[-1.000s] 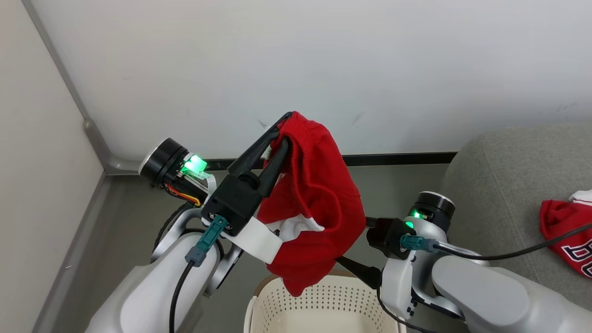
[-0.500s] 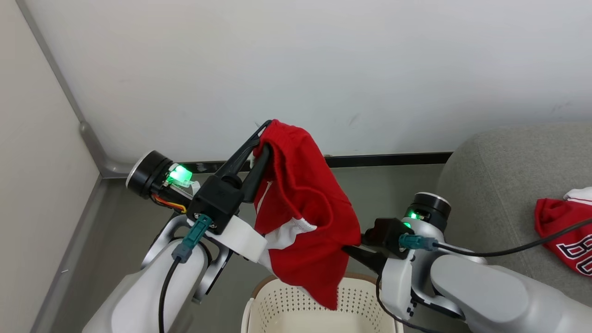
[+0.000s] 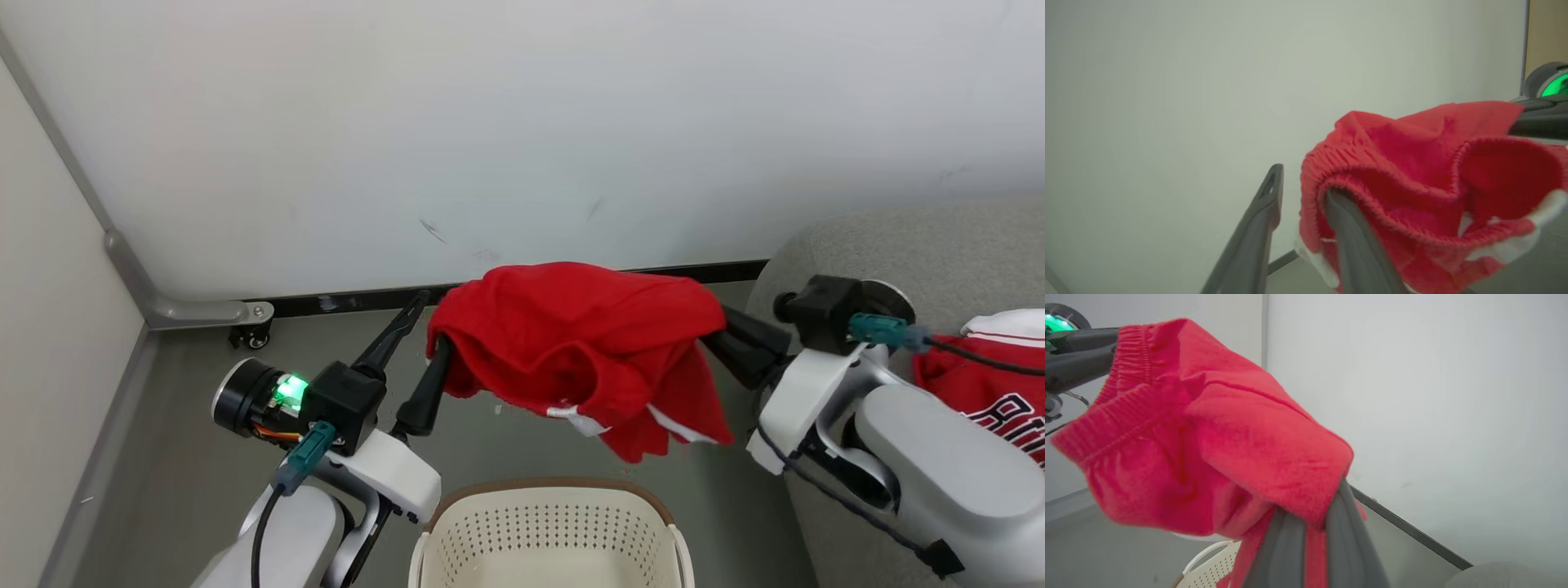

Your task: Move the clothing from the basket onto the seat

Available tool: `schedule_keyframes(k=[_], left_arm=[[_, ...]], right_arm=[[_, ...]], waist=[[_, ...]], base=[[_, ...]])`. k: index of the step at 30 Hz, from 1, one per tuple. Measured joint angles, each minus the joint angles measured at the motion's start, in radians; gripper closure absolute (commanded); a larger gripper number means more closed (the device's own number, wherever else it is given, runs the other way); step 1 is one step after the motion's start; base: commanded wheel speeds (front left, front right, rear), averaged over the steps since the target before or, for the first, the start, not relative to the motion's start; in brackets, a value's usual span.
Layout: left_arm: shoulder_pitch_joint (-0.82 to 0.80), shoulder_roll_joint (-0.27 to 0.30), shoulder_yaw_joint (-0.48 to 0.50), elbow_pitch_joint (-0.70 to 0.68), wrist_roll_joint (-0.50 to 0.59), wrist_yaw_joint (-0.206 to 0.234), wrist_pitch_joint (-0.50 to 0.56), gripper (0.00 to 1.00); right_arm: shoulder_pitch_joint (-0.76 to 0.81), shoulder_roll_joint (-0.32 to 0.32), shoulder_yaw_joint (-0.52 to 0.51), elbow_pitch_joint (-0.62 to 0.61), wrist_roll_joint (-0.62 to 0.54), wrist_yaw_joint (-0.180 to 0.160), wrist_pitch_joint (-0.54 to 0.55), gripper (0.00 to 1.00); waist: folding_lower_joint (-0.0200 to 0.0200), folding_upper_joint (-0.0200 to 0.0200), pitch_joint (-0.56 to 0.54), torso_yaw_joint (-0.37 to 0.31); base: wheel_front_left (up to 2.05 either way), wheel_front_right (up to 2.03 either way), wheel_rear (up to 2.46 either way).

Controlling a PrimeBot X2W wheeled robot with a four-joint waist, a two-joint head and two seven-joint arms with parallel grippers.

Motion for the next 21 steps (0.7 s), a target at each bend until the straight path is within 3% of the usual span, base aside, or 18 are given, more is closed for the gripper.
schedule_keyframes(k=[1,2,12,21], left_arm=[[0.004,0.000,-0.001,0.001,-0.007,-0.002,0.000,0.03],[0.013,0.000,-0.008,0.001,-0.018,-0.018,-0.005,0.00],[0.067,-0.005,-0.047,-0.008,-0.067,-0.096,-0.027,0.00],[0.113,0.011,-0.052,-0.023,-0.076,-0.107,-0.037,0.00]], right_arm=[[0.004,-0.007,-0.025,0.000,0.001,0.000,0.000,1.00],[0.009,-0.017,-0.067,0.000,0.009,0.000,0.000,1.00],[0.032,-0.065,-0.230,-0.009,0.007,0.000,0.000,1.00],[0.102,-0.119,-0.379,-0.021,-0.009,0.000,0.000,1.00]], waist=[[0.0000,0.0000,0.001,-0.004],[0.0000,0.0000,0.002,-0.012],[0.0000,0.0000,0.007,-0.048],[0.0000,0.0000,0.010,-0.080]], base=[[0.00,0.00,0.00],[0.00,0.00,0.00],[0.00,0.00,0.00],[0.00,0.00,0.00]])
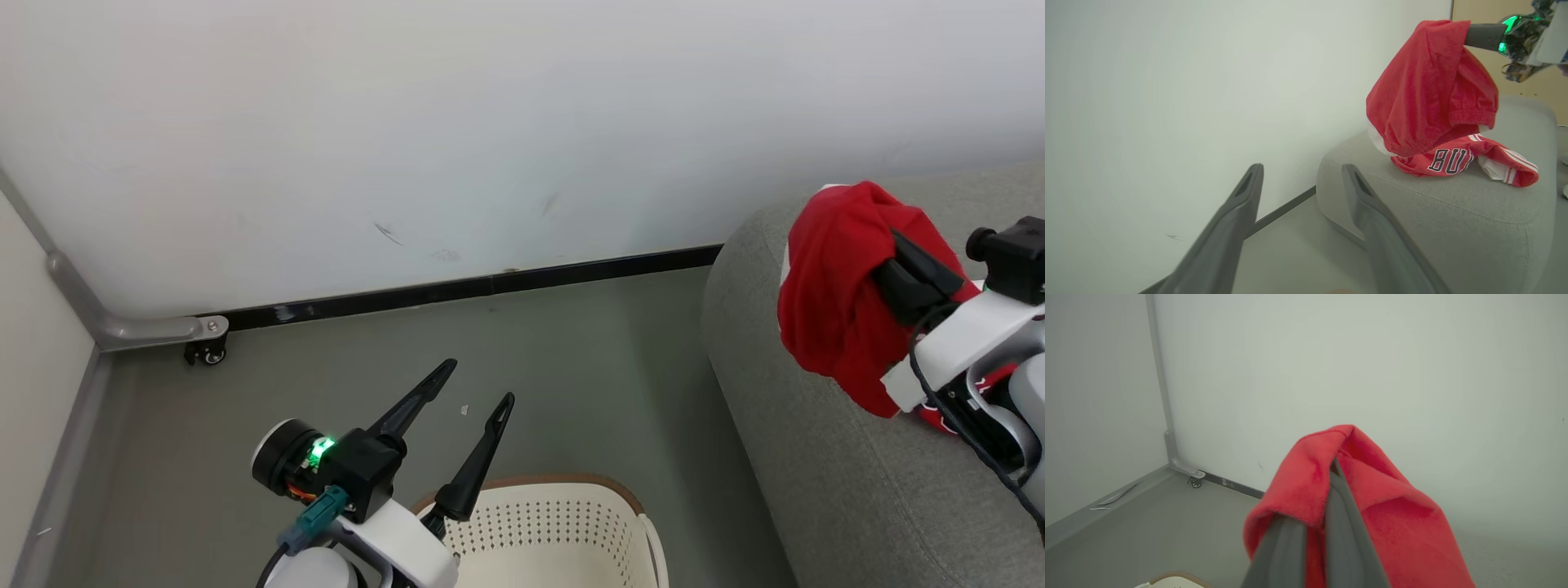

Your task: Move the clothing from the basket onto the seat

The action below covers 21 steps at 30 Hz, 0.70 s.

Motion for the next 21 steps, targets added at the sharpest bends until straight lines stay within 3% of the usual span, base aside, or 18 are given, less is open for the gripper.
schedule_keyframes(k=[21], left_arm=[[0.008,-0.063,-0.083,-0.012,-0.017,-0.059,-0.017,0.00]], right_arm=[[0.257,-0.023,-0.268,-0.091,-0.058,0.000,0.000,1.00]], waist=[[0.0000,0.0000,-0.001,-0.111]], base=[[0.00,0.00,0.00]])
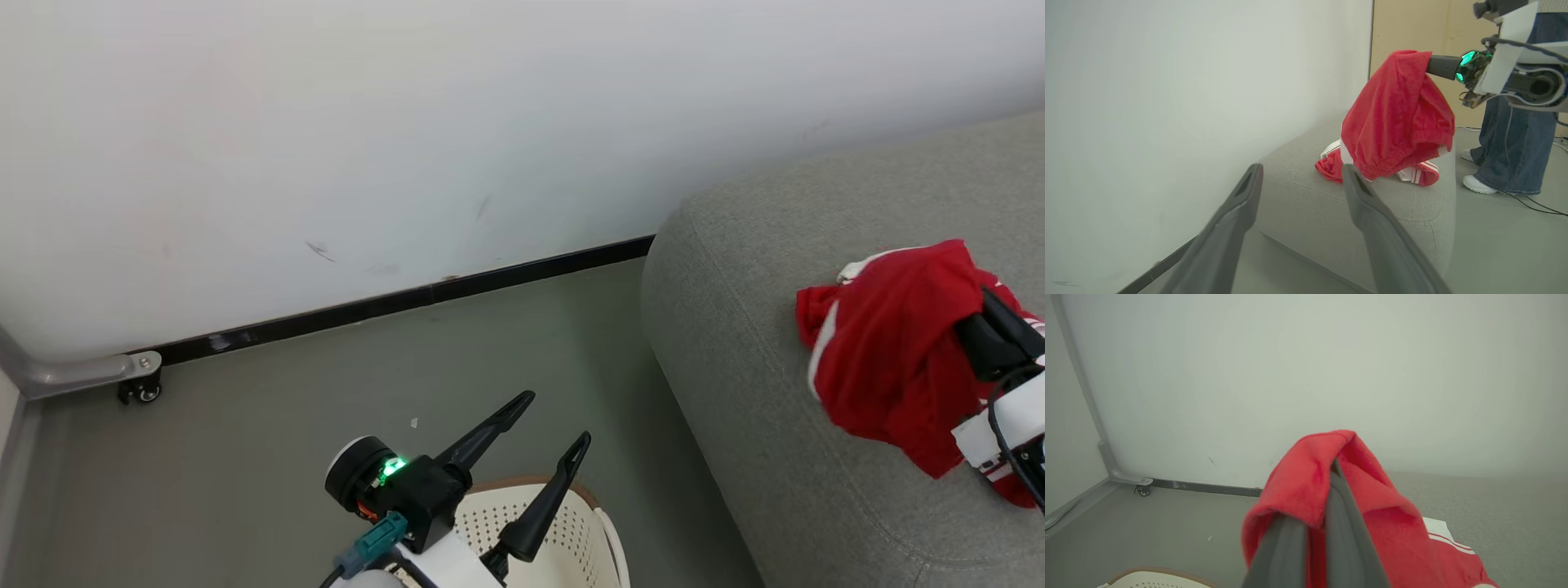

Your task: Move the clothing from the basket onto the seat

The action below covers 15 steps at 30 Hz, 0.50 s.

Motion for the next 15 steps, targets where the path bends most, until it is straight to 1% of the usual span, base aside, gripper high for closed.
schedule_keyframes(k=[6,15], left_arm=[[0.000,-0.012,-0.022,0.000,0.000,-0.008,-0.008,0.00],[0.001,-0.026,-0.034,0.002,0.000,-0.009,-0.012,0.00]], right_arm=[[0.060,0.000,-0.053,-0.033,-0.021,0.000,0.000,1.00],[0.115,0.012,-0.080,-0.076,-0.033,0.000,0.000,1.00]], waist=[[0.0000,0.0000,0.000,-0.042],[0.0000,0.0000,0.006,-0.103]], base=[[0.00,0.00,0.00],[0.00,0.00,0.00]])
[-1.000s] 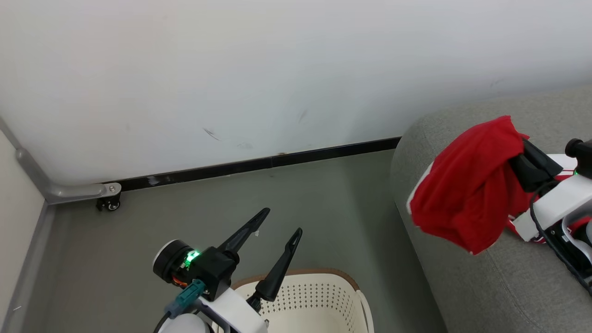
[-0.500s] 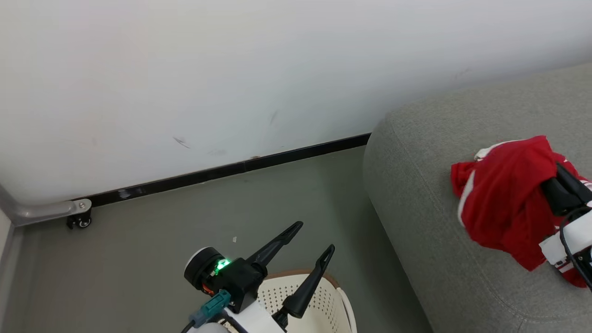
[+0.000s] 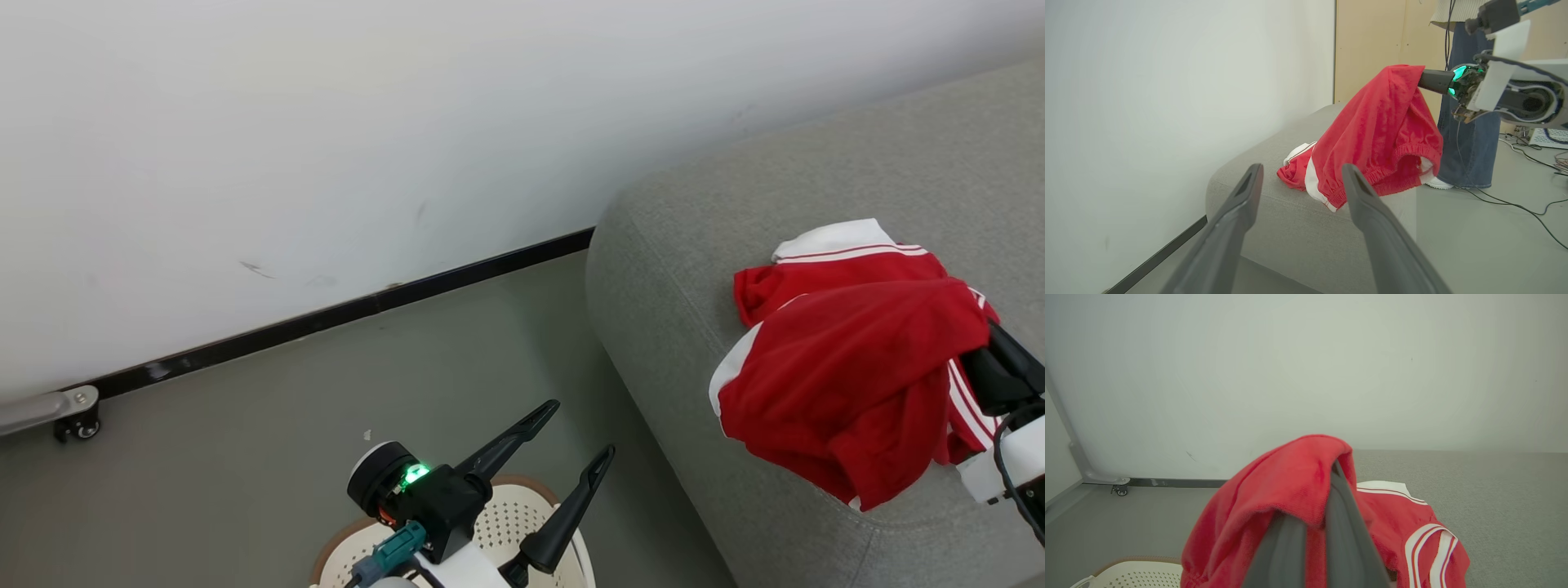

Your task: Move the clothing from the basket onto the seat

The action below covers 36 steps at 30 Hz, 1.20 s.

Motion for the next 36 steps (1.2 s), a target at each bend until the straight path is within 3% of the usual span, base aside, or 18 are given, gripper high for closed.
schedule_keyframes(k=[12,25,36], left_arm=[[0.000,-0.003,0.004,-0.009,0.002,0.015,-0.004,0.00],[0.000,0.000,0.007,-0.049,0.036,0.054,0.002,0.00],[-0.010,0.001,-0.022,-0.126,0.086,0.072,0.037,0.00]], right_arm=[[-0.026,0.001,0.029,0.047,0.020,0.000,0.000,1.00],[-0.307,-0.079,-0.029,0.229,0.026,0.000,0.027,1.00],[-0.502,-0.139,-0.138,0.413,-0.005,0.000,0.037,1.00]], waist=[[0.0000,0.0000,0.036,-0.045],[0.0000,0.0000,0.108,-0.013],[0.0000,0.0000,0.192,0.033]], base=[[0.00,0.00,0.00],[0.00,0.00,0.00],[0.00,0.00,0.00]])
